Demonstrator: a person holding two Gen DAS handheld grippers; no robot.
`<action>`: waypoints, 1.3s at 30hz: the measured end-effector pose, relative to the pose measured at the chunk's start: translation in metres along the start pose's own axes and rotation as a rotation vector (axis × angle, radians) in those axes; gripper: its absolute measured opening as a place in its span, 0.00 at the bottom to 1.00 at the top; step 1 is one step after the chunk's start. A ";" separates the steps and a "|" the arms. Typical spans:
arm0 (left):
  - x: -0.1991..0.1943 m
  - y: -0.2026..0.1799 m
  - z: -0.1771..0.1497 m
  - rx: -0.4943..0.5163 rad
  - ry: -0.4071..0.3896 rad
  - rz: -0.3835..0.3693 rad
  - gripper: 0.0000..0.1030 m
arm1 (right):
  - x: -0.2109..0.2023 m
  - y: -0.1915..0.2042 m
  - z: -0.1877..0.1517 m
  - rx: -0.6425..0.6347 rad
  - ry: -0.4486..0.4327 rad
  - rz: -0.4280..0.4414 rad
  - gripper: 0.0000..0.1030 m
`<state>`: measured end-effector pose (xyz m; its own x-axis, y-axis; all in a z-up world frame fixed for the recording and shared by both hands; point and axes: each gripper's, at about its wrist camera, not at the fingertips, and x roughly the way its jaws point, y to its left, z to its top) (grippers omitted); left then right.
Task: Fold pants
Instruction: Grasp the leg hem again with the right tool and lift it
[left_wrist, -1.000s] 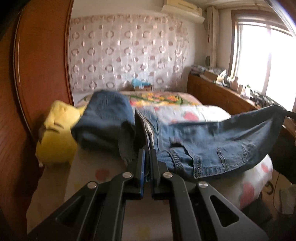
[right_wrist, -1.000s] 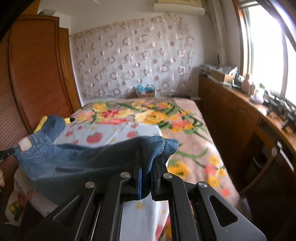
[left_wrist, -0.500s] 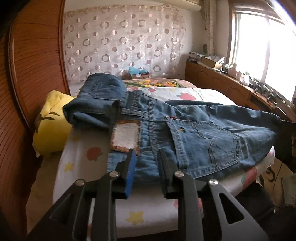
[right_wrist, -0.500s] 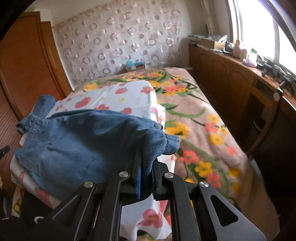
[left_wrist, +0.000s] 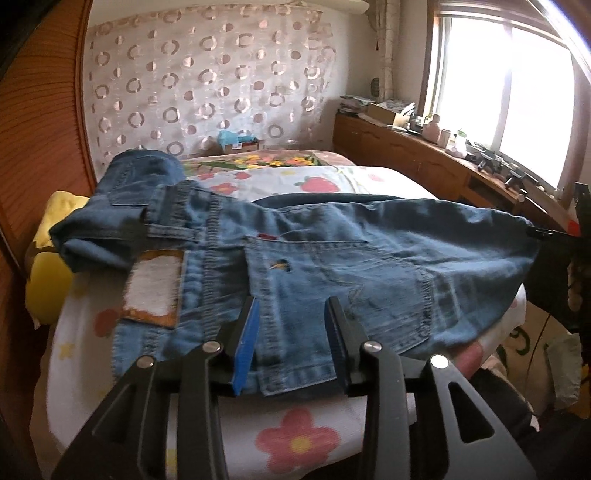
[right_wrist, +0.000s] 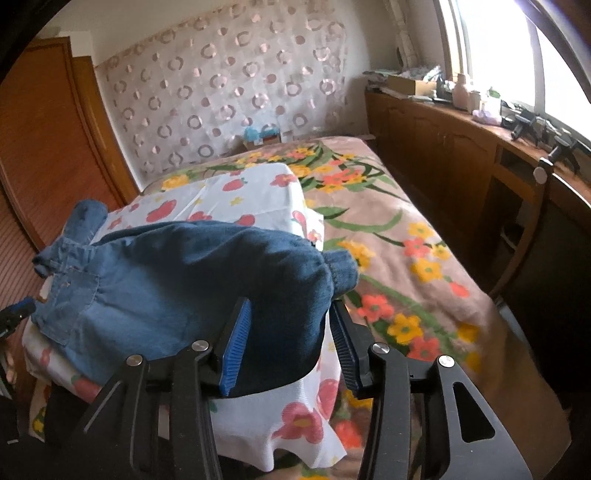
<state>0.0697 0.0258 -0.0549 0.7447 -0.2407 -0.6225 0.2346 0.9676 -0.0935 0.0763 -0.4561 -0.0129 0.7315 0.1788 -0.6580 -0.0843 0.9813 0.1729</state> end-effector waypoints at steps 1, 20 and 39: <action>0.002 -0.003 0.001 0.003 0.002 -0.001 0.33 | -0.002 -0.001 0.000 0.002 -0.005 0.000 0.43; 0.014 -0.034 0.004 0.009 0.011 -0.054 0.33 | -0.008 0.002 0.004 0.001 -0.059 0.030 0.02; -0.016 -0.010 0.009 -0.043 -0.051 -0.020 0.33 | -0.045 0.148 0.107 -0.291 -0.252 0.203 0.01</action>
<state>0.0609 0.0192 -0.0369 0.7712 -0.2628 -0.5798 0.2234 0.9646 -0.1400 0.1033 -0.3263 0.1212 0.8197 0.3831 -0.4259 -0.4044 0.9136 0.0434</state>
